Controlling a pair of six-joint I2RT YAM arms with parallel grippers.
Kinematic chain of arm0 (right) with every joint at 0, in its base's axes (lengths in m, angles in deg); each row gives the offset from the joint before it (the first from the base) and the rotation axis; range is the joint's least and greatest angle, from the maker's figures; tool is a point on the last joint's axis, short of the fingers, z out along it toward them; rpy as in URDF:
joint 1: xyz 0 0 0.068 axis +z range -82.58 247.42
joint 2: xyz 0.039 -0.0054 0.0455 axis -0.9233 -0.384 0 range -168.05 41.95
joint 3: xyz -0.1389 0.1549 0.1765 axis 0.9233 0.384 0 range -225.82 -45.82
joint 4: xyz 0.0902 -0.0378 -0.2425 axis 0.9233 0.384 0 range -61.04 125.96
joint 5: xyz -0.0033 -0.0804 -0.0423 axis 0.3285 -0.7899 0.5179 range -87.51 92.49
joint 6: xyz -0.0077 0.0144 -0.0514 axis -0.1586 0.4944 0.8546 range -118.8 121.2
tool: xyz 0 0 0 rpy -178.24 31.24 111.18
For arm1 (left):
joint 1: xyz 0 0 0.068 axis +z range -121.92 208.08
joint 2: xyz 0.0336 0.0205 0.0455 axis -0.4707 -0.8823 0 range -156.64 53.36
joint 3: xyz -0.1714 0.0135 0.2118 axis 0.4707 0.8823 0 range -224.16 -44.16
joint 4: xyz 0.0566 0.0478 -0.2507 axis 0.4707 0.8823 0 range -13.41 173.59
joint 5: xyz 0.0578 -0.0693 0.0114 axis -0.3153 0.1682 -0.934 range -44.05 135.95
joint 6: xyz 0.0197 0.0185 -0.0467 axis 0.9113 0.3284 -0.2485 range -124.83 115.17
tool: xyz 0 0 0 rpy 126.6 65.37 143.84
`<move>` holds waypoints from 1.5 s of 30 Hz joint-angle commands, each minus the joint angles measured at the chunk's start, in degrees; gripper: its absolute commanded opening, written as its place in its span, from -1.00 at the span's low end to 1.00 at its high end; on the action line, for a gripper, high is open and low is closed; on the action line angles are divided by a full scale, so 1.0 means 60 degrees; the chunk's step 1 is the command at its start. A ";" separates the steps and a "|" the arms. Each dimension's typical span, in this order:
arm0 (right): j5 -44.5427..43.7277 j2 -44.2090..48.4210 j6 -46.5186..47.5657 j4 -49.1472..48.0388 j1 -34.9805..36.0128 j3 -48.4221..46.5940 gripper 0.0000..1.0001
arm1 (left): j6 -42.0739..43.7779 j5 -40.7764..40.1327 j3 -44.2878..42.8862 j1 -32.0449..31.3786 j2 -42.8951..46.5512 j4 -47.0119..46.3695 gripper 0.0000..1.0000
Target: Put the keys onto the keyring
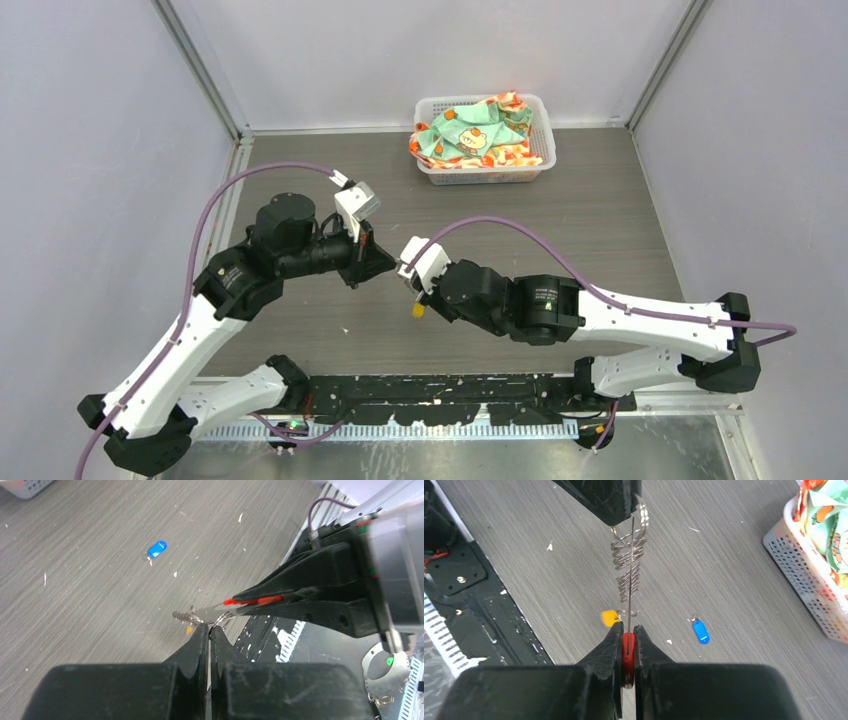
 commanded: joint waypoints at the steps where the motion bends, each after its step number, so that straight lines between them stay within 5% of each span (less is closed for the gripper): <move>1: -0.0363 0.0117 0.0068 -0.0133 0.0264 -0.0678 -0.91 | 0.0727 -0.0893 -0.0270 0.0083 -0.0344 0.0543 -0.99; 5: -0.0371 -0.0035 -0.0192 0.0161 0.0320 -0.0919 -0.84 | 0.0887 -0.1237 -0.0311 0.0083 -0.0434 0.0636 -1.00; 11: 0.0433 0.0177 -0.0264 -0.0341 0.0378 -0.0734 -0.24 | 0.1096 -0.0369 -0.0134 0.0083 -0.0233 0.0137 -0.99; 16: 0.1251 0.1096 -0.0244 -0.1402 0.0354 -0.0194 0.20 | 0.2694 0.0934 -0.0133 0.0081 -0.0224 0.0463 -0.99; 24: 0.3920 0.2280 -0.1026 -0.3100 -0.1372 0.0829 0.04 | 0.5934 0.3175 -0.0440 0.0009 -0.0278 0.1688 -0.99; 32: 0.8379 0.2013 -0.1875 -0.4709 -0.3223 0.1729 0.17 | 0.8388 0.2652 -0.1287 -0.0648 -0.0753 0.3125 -0.99; 39: 0.9459 0.1304 -0.1582 -0.4600 -0.3298 0.1224 0.22 | 0.9308 0.1993 -0.1237 -0.1230 -0.0703 0.3333 -0.99; 45: 0.9459 0.0723 -0.1132 -0.3721 -0.3293 0.0766 0.02 | 0.9777 0.1389 -0.1283 -0.1739 -0.0725 0.3393 -1.00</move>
